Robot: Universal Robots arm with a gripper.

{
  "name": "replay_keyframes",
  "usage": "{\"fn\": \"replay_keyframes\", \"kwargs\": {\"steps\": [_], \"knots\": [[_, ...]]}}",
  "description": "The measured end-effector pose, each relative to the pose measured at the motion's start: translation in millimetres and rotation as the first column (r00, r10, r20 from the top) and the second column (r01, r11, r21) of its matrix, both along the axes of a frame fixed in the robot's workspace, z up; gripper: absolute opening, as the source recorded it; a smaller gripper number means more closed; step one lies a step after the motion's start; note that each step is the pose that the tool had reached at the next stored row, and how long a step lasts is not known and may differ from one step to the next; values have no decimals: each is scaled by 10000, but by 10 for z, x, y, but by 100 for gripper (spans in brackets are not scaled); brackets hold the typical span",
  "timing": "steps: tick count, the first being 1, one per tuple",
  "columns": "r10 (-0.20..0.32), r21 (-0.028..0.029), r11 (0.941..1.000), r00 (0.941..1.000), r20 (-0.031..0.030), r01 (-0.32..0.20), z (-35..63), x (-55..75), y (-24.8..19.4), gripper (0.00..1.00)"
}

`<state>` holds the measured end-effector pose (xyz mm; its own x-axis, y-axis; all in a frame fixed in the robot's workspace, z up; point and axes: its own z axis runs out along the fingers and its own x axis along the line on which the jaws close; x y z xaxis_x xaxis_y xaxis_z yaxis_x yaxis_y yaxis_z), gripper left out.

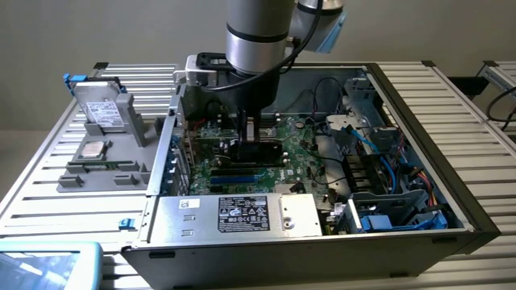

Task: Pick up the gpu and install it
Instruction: 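Insert the gpu into the slot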

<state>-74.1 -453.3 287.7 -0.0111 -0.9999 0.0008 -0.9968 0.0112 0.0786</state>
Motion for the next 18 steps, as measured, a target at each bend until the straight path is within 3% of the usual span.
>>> {"fn": "replay_keyframes", "kwargs": {"steps": [18], "knots": [[-1, 7, 10000, 10000, 1, 1, -214, -47, -67, 28]]}}
